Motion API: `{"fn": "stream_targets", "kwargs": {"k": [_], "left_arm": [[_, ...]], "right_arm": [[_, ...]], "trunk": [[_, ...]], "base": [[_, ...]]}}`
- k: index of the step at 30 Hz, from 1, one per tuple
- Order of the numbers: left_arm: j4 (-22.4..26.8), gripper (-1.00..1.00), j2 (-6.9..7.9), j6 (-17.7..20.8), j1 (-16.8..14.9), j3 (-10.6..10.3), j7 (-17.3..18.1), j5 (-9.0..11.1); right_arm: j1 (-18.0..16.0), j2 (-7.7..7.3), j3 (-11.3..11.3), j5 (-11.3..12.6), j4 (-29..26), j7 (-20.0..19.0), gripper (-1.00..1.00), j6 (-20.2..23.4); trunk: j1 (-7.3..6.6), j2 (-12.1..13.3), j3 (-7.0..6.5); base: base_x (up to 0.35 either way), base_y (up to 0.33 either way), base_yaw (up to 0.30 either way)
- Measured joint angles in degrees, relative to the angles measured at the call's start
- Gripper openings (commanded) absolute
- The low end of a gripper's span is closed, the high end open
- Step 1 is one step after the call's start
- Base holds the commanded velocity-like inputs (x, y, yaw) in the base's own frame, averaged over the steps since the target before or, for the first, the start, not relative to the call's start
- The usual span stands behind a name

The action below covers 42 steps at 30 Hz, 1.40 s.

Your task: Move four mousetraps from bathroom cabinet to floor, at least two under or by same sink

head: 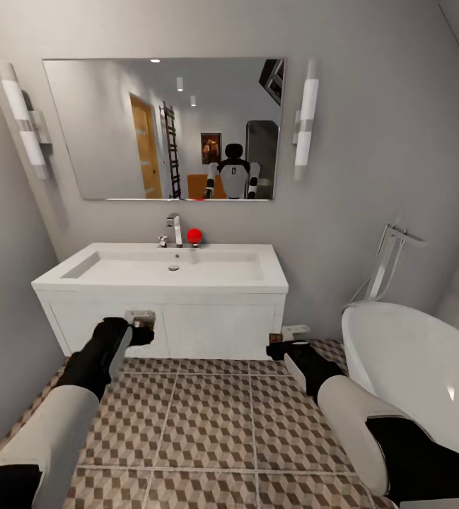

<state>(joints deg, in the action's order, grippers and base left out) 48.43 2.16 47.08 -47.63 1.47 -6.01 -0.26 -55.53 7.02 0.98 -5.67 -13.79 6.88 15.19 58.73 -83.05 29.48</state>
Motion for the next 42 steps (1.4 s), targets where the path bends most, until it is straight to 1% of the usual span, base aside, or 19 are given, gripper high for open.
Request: {"fn": "stream_targets", "kwargs": {"k": [2, 3, 4, 6, 8, 9, 10, 11, 12, 14, 15, 17, 19, 21, 22, 23, 26, 32, 42], "left_arm": [[3.24, -1.00, -0.63, 5.33, -3.87, 0.00, -0.20, -0.17], [2.48, -1.00, -0.99, 6.69, -6.37, 0.00, -0.73, -0.35], [1.61, -1.00, -1.19, 7.20, -7.66, 0.00, -1.25, -0.49], [-3.70, -1.00, -2.25, 8.27, -11.77, -0.04, -5.11, -1.43], [-8.52, -1.00, -3.00, 8.43, -13.51, -0.11, -8.98, -2.42], [-10.29, -1.00, -3.20, 8.19, -13.90, -0.11, -10.08, -2.68], [-13.89, -1.00, -3.47, 6.79, -14.40, -0.13, -11.56, -2.94], [-17.91, -1.00, -3.65, 4.00, -14.74, -0.14, -12.50, -3.07], [-20.09, -1.00, -3.72, 2.07, -14.88, -0.16, -12.85, -3.22], [-27.07, -1.00, -4.37, -6.70, -15.15, -0.15, -13.52, -3.20], [-29.27, -1.00, -5.09, -10.18, -15.23, -0.16, -13.67, -3.21], [-31.16, -1.00, -6.03, -13.28, -15.29, -0.25, -13.78, -3.30], [-32.35, -1.00, -6.94, -15.39, -15.34, -0.42, -13.37, -3.35], [-32.77, -1.00, -7.61, -16.14, -15.35, -0.53, -11.57, -3.38], [-32.92, -1.00, -7.98, -16.43, -15.36, -0.60, -9.74, -3.37], [-33.00, -1.00, -8.17, -16.59, -15.36, -0.65, -7.95, -3.51], [-33.00, -1.00, -8.12, -16.75, -15.37, -0.72, -5.69, -3.75], [-33.03, -1.00, -7.10, -16.82, -15.37, -0.76, -4.70, -3.85], [-33.23, -1.00, -6.97, -16.83, -15.30, -0.82, -4.36, -3.61]], "right_arm": [[0.00, 0.32, -0.04, 0.04, 0.05, 0.01, -1.00, 0.00], [0.00, 0.55, -0.05, 0.04, 0.07, 0.00, -1.00, 0.00], [0.00, 0.65, -0.05, 0.05, 0.08, 0.00, -1.00, 0.00], [0.00, 0.92, -0.06, 0.07, 0.09, 0.00, -1.00, 0.00], [0.00, 1.02, -0.06, 0.03, 0.10, 0.00, -1.00, -0.01], [0.00, 1.05, -0.06, 0.02, 0.10, 0.00, -1.00, -0.01], [0.00, 1.08, -0.06, 0.01, 0.10, 0.00, -1.00, -0.01], [0.00, 1.09, -0.06, 0.00, 0.10, 0.00, -1.00, -0.01], [0.00, 1.10, -0.06, 0.00, 0.10, 0.00, -1.00, -0.01], [0.00, 1.07, -0.05, -0.01, 0.10, 0.00, -1.00, -0.01], [0.00, 1.06, -0.06, -0.01, 0.10, 0.00, -1.00, 0.00], [0.00, 1.05, -0.03, -0.01, 0.10, 0.00, -1.00, 0.00], [0.00, 1.01, 0.00, -0.01, 0.10, 0.00, -1.00, 0.00], [0.00, 0.98, 0.01, -0.05, 0.10, 0.00, -1.00, -0.03], [0.00, 0.94, 0.01, -0.07, 0.10, -0.03, -1.00, -0.05], [0.00, 0.91, 0.00, -0.08, 0.08, -0.10, -1.00, -0.07], [0.00, 0.91, -0.05, -0.35, 0.05, -0.21, -1.00, -0.08], [0.00, 1.00, -0.11, -1.48, -0.06, -0.25, -1.00, -0.02], [0.00, 1.00, -0.29, -2.02, -0.15, -0.27, -1.00, 0.00]], "trunk": [[0.00, 0.00, 0.00], [0.00, 0.00, -0.01], [0.00, 0.00, 0.00], [0.00, 0.00, 0.00], [0.00, 0.01, 0.01], [0.00, 0.01, 0.01], [0.01, 0.01, 0.01], [0.01, 0.01, 0.02], [0.01, 0.01, 0.01], [0.01, 0.01, 0.02], [0.01, 0.01, 0.01], [0.00, 0.01, 0.01], [0.00, 0.00, 0.01], [0.00, 0.00, 0.01], [0.00, 0.00, 0.01], [0.00, 0.00, 0.01], [0.00, 0.00, 0.01], [0.00, 0.00, 0.01], [0.00, 0.01, 0.26]], "base": [[0.000, 0.000, 0.000], [0.000, 0.000, 0.000], [0.000, 0.000, 0.000], [0.000, 0.000, 0.000], [0.000, 0.000, 0.000], [0.000, 0.000, 0.000], [0.000, 0.000, 0.000], [0.000, 0.000, 0.000], [0.000, 0.000, 0.000], [0.000, 0.000, 0.000], [0.000, 0.000, 0.000], [0.000, 0.000, 0.000], [0.000, 0.000, 0.000], [0.000, 0.000, 0.000], [0.000, 0.000, 0.000], [0.000, 0.000, 0.000], [0.000, 0.000, 0.000], [0.000, 0.000, 0.000], [0.000, 0.000, 0.000]]}}
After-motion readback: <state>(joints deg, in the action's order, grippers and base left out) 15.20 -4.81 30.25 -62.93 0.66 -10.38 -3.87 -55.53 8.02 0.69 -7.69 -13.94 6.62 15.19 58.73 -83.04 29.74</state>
